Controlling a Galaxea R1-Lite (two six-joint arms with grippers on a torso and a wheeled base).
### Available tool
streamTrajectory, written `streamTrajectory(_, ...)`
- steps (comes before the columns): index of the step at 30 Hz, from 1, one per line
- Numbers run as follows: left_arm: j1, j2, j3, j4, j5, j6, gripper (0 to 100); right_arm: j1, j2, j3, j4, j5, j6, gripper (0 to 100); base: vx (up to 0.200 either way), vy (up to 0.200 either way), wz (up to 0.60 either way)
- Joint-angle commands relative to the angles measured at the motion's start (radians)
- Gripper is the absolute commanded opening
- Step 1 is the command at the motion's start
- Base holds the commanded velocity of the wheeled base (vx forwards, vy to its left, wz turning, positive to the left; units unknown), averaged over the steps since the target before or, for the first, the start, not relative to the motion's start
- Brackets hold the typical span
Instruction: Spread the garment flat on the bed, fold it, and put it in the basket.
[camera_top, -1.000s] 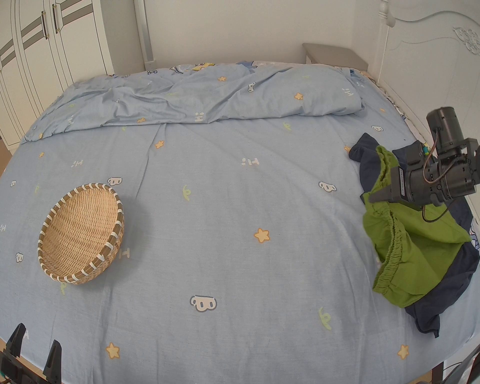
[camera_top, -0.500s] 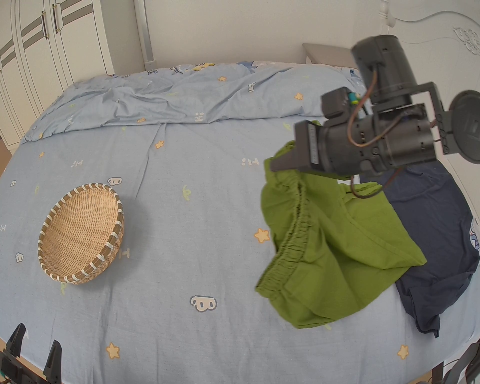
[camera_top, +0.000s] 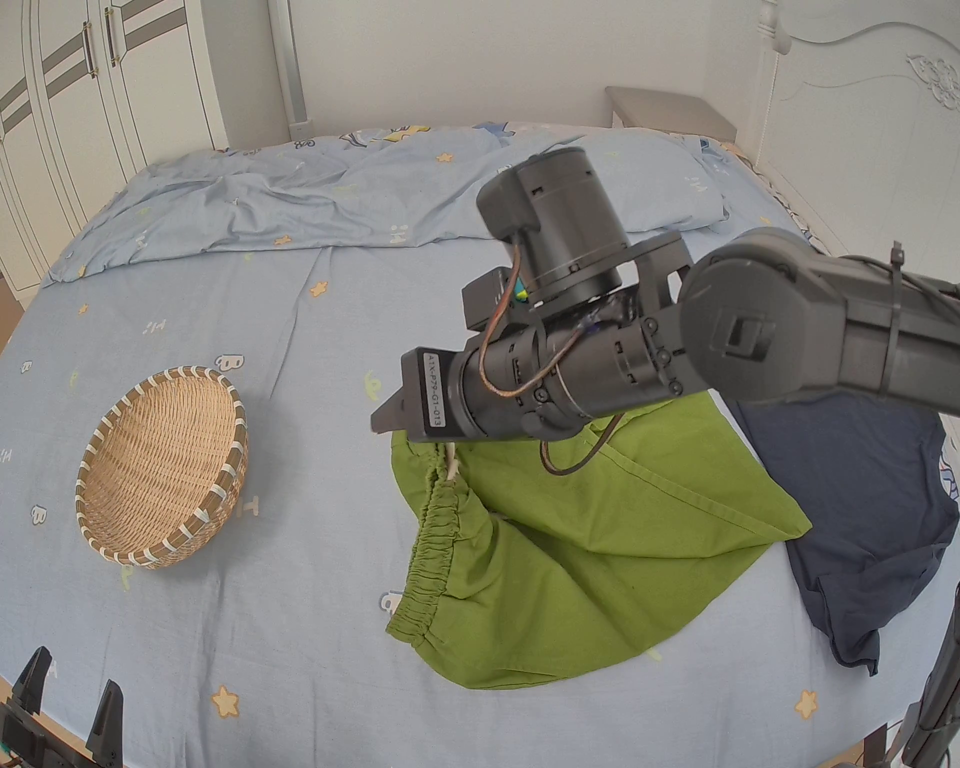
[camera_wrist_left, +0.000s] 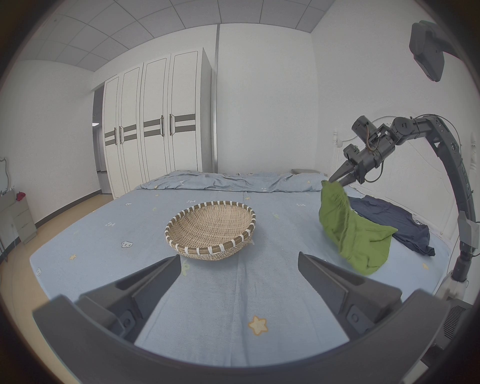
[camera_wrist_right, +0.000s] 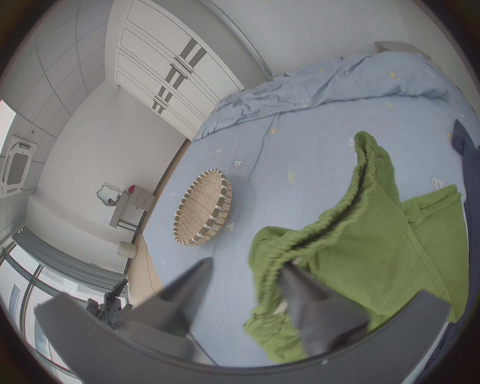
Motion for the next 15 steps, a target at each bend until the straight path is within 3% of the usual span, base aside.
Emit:
streamTrajectory(1,0.0,-0.016,0.018,0.0,0.0,0.0,100,0.006,0.045,0.0,0.005,0.0,-0.001,100,0.0,0.0,0.0)
streamTrajectory(9,0.0,-0.016,0.018,0.0,0.0,0.0,100,-0.002,0.04,0.039,0.008,0.002,0.002,100,0.0,0.0,0.0)
streamTrajectory(15,0.0,-0.016,0.018,0.0,0.0,0.0,100,-0.068,-0.086,0.152,0.071,0.02,0.046,100,0.0,0.0,0.0)
